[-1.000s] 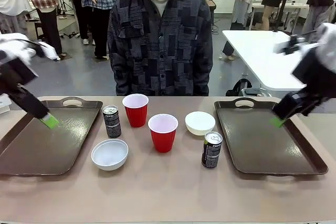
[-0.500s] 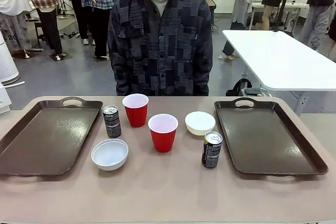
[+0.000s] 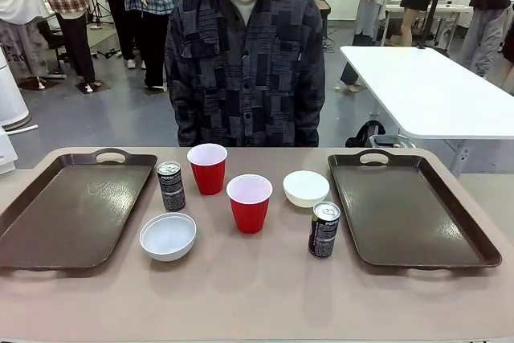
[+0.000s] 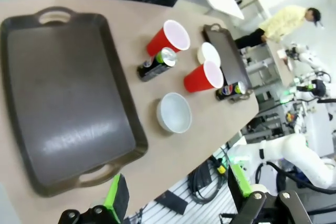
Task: Prepare tableware on both trays.
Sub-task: Pick up a Picnic Bowl from the table and place it on a Handle tray.
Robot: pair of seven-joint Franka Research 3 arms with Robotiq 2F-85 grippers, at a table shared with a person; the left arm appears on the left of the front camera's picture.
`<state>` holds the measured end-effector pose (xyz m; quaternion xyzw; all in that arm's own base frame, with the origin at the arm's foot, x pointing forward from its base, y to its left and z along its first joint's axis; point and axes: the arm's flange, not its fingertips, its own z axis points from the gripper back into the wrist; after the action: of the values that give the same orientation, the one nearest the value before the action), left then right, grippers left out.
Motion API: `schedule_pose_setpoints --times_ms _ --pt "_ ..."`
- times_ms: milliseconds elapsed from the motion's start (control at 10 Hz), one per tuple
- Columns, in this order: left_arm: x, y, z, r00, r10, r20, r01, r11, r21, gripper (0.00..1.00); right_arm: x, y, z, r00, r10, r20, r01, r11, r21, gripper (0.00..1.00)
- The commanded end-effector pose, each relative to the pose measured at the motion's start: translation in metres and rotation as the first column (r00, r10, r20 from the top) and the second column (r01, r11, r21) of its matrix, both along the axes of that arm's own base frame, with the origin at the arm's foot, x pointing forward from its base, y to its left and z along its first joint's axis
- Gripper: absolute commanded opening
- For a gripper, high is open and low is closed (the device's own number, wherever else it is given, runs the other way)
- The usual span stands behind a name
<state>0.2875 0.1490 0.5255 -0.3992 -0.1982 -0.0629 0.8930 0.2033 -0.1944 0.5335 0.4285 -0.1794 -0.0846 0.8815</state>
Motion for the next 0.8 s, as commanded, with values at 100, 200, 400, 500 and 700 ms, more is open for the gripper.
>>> schedule_pose_setpoints --times_ms 100,200,400,500,700 --pt "-0.010 0.012 -0.010 0.998 0.065 0.015 -0.065 0.998 0.002 1.00 -0.001 -0.011 0.002 1.000 0.020 0.005 -0.020 1.000 0.009 1.00" --pt "-0.012 0.015 -0.012 0.997 0.069 0.018 -0.069 0.998 0.009 1.00 -0.005 -0.012 0.003 1.000 0.013 0.011 -0.013 1.000 0.002 1.00" --pt "-0.015 0.014 -0.012 0.998 0.065 0.023 -0.066 0.998 0.023 1.00 -0.010 -0.011 0.003 1.000 0.003 0.012 -0.003 1.000 -0.009 1.00" --pt "-0.016 0.012 -0.011 0.998 0.061 0.026 -0.062 0.998 0.030 1.00 -0.013 -0.012 0.003 1.000 -0.001 0.014 0.001 1.000 -0.009 1.00" --pt "-0.016 0.009 -0.010 0.998 0.052 0.030 -0.053 0.998 0.046 1.00 -0.016 -0.012 0.004 1.000 -0.005 0.016 0.005 1.000 -0.016 1.00"
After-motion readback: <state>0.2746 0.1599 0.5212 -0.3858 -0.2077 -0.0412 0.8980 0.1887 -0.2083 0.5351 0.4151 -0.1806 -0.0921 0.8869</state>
